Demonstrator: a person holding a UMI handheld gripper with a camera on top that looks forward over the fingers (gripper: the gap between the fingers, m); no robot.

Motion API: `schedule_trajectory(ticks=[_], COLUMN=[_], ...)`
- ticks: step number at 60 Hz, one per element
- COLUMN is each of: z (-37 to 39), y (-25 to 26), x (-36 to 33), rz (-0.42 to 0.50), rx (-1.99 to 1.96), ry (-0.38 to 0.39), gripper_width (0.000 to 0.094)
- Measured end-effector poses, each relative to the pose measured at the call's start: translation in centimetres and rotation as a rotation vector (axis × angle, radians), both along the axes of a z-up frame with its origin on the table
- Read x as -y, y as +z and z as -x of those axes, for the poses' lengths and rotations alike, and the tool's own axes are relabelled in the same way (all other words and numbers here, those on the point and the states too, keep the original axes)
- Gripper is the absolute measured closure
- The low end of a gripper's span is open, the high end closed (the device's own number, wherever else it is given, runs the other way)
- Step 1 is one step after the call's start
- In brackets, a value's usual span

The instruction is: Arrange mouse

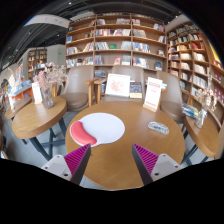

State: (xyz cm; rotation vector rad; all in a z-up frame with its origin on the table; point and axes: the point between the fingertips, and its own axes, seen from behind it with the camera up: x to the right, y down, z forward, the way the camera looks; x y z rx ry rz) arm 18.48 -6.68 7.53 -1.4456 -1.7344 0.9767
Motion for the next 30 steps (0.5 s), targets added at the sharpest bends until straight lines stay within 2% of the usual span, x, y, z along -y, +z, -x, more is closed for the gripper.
schedule_trajectory(ticks=[11, 30], z=[1.3, 4.3], y=[-0.7, -1.9], x=[-3.5, -14.2], rz=[-0.013, -0.057], rx=[0.011, 0.008], ry=[-0.043, -0.155], gripper_width=[0.0084, 0.0082])
